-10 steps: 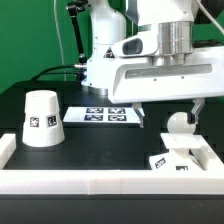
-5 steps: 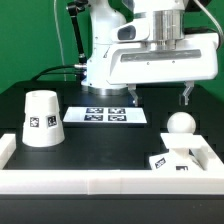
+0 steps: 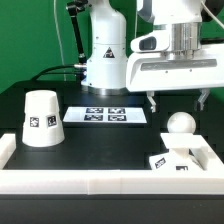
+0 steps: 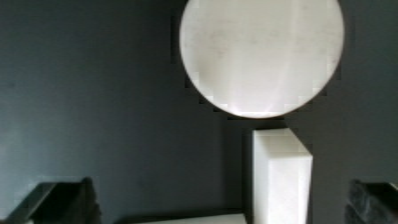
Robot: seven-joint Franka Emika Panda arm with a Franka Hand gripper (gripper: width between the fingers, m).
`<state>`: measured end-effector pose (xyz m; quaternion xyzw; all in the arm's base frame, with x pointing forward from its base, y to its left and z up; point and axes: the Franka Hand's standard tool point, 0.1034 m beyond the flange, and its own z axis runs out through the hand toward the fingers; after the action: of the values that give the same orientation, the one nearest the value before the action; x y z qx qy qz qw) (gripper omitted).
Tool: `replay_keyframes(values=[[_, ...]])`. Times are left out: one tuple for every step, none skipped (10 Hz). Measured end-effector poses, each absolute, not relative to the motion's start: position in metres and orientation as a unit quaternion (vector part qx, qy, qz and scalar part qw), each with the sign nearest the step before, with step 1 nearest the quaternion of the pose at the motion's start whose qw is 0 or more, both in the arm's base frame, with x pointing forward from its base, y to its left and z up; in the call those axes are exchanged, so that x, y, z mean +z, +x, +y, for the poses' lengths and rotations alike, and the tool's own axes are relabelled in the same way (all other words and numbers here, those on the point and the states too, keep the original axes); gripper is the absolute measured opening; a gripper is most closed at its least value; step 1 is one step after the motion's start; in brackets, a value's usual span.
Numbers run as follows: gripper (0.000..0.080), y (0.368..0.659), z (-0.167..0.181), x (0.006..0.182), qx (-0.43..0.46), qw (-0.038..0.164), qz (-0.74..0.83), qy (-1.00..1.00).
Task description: Assemble lamp
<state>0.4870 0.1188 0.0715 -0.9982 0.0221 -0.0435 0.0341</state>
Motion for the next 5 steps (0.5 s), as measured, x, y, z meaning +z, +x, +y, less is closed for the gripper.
replay_keyframes(values=[[0.0699,0.4863,0.1187,0.0712,-0.040,0.034,0.022,-0.998],[0.0699,0.4855,0.1168,0.0713,-0.025,0.032,0.021,-0.999],[0.0699,0.4852,0.1157,0.0722,-0.013,0.031,0.019,-0.999],[0.0699,0.4809,0.1191,0.0720,0.014,0.030,0.010,-0.999],[0.0699,0.4792,0.1222,0.0723,0.043,0.030,-0.022,-0.998]])
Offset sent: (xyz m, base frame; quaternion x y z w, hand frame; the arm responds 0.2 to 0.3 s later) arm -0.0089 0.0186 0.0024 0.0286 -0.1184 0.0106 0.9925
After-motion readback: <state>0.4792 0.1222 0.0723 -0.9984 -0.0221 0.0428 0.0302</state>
